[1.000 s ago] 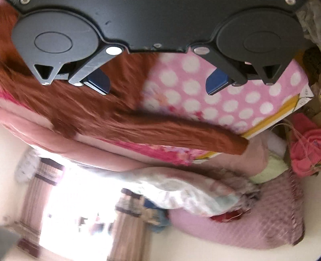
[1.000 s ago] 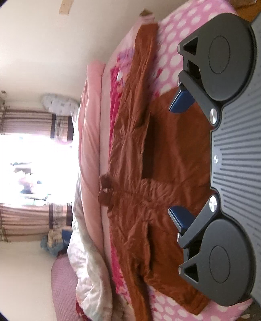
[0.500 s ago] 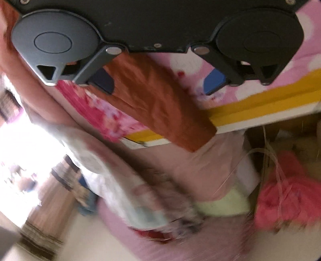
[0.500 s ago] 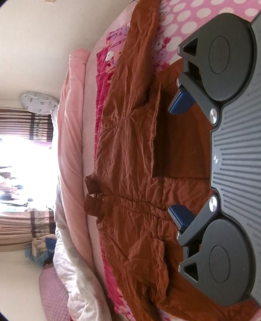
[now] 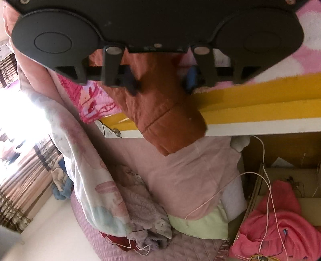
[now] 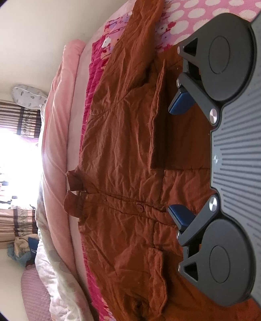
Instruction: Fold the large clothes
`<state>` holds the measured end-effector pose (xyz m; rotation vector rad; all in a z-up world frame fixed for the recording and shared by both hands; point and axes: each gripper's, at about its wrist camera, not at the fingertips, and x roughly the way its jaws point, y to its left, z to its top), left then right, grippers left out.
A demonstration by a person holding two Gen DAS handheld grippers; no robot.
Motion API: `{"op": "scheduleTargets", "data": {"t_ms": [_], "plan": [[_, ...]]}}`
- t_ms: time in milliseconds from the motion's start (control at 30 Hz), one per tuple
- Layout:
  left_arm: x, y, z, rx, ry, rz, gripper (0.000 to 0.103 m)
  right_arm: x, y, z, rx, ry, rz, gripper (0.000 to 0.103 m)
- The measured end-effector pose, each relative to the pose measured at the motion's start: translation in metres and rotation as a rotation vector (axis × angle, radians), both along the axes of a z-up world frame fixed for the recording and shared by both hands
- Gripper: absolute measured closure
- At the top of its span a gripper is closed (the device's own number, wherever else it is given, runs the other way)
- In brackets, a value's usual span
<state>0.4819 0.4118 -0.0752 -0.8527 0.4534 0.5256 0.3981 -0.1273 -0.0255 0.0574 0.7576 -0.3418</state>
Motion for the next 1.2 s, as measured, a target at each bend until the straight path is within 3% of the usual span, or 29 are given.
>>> {"op": "scheduleTargets", "data": {"t_ms": [167, 367, 567, 633, 733, 767, 833, 867, 900, 967, 1033, 1133, 1200], "plan": [[-0.004, -0.009, 0.014, 0.039, -0.059, -0.043, 0.091, 0.002, -0.010, -0.002, 0.012, 0.000, -0.025, 0.000], [0.001, -0.063, 0.077, 0.086, -0.198, -0.185, 0.092, -0.001, -0.025, -0.003, 0.042, -0.005, -0.045, 0.000], [0.018, -0.197, 0.161, 0.180, -0.384, -0.505, 0.092, -0.019, -0.040, 0.005, 0.087, -0.042, -0.063, 0.000], [0.024, -0.256, 0.174, 0.180, -0.429, -0.651, 0.092, -0.024, -0.046, 0.007, 0.102, -0.055, -0.068, 0.000], [0.031, -0.342, 0.173, 0.151, -0.454, -0.860, 0.092, -0.033, -0.055, 0.010, 0.117, -0.070, -0.083, 0.000], [0.033, -0.373, 0.167, 0.141, -0.447, -0.931, 0.089, -0.036, -0.058, 0.011, 0.118, -0.074, -0.088, 0.000], [0.036, -0.428, 0.151, 0.149, -0.408, -1.041, 0.055, -0.040, -0.063, 0.012, 0.117, -0.079, -0.097, 0.000], [0.038, -0.452, 0.141, 0.163, -0.377, -1.087, 0.032, -0.041, -0.066, 0.013, 0.117, -0.079, -0.104, 0.000], [0.038, -0.469, 0.133, 0.176, -0.350, -1.122, 0.035, -0.042, -0.069, 0.014, 0.120, -0.083, -0.106, 0.000], [0.037, -0.479, 0.124, 0.192, -0.320, -1.152, 0.035, -0.038, -0.075, 0.016, 0.141, -0.095, -0.076, 0.000], [0.035, -0.461, 0.120, 0.212, -0.322, -1.130, 0.035, -0.031, -0.083, 0.019, 0.192, -0.131, -0.006, 0.000], [0.033, -0.415, 0.114, 0.244, -0.277, -1.027, 0.034, -0.010, -0.103, 0.018, 0.345, -0.199, 0.076, 0.000], [0.032, -0.380, 0.103, 0.239, -0.231, -0.952, 0.034, 0.015, -0.120, 0.009, 0.501, -0.214, 0.091, 0.009]]}}
